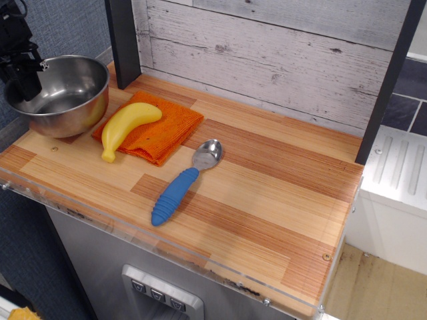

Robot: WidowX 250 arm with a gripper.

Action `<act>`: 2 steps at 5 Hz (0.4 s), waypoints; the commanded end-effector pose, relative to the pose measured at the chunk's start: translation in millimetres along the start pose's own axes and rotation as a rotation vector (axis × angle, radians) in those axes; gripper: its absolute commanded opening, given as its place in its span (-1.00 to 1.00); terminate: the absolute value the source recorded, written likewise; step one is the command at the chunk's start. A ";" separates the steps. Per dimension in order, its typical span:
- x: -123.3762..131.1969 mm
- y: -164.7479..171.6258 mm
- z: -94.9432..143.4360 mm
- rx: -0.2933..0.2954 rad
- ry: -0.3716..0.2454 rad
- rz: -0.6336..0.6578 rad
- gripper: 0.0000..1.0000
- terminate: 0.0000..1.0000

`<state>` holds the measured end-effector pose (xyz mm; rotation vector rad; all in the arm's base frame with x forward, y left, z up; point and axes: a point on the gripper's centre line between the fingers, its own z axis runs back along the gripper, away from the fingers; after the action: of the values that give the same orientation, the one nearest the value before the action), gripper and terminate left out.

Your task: Move the pot to the left front of the banana and cloth

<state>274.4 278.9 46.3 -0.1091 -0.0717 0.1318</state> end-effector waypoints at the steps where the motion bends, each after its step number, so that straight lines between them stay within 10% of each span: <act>1: -37.2 -2.0 24.4 0.086 -0.023 -0.050 -1.00 -1.00; 2: -43.8 -8.5 30.1 0.096 -0.023 -0.065 -1.00 -1.00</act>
<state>242.4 257.2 42.8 -0.0797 -0.0325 0.0428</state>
